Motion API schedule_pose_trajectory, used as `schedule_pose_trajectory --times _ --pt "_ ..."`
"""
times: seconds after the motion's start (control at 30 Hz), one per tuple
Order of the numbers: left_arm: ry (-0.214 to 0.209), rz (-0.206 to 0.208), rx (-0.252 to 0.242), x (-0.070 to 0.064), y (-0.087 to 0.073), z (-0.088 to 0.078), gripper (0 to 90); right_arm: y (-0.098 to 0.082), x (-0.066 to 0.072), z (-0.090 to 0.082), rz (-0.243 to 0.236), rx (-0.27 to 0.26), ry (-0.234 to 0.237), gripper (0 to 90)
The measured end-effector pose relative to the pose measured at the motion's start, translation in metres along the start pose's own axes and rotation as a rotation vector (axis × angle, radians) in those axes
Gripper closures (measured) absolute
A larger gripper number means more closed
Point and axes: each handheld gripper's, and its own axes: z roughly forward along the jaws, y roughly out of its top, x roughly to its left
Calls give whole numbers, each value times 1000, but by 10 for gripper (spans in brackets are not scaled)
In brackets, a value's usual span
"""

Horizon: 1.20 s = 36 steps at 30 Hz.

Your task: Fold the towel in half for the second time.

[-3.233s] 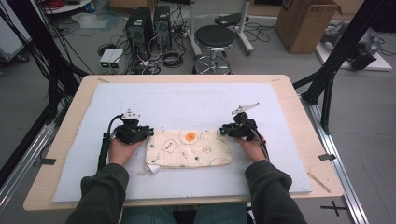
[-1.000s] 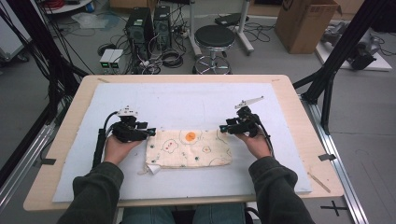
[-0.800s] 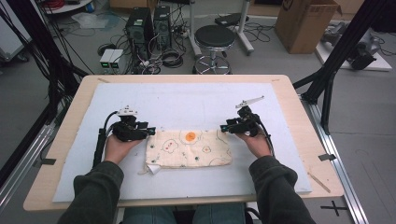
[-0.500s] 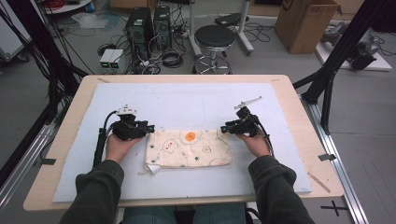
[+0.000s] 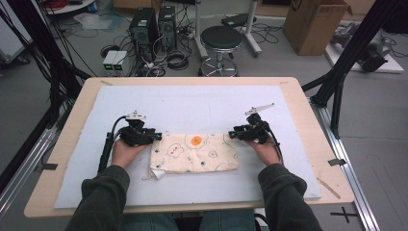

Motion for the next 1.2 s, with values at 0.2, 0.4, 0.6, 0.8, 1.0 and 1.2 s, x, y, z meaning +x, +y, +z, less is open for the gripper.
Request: schedule_pose_trajectory --times 0.2,0.4,0.6,0.8,1.0,1.2 --pt "4 22 27 -1 -2 5 700 -1 -2 13 2 54 -19 625" --pt "19 41 18 -3 -1 6 836 0 -2 19 -3 72 12 827" --pt "60 18 -34 2 5 2 845 9 -3 14 -1 32 -7 844" --pt "67 4 -110 3 12 -5 847 19 -6 7 23 -38 -30 846" --pt "64 42 -95 0 9 -8 847 15 -7 9 35 -12 -18 846" --pt "61 93 -95 -6 2 -15 846 13 -4 2 29 -39 9 846"
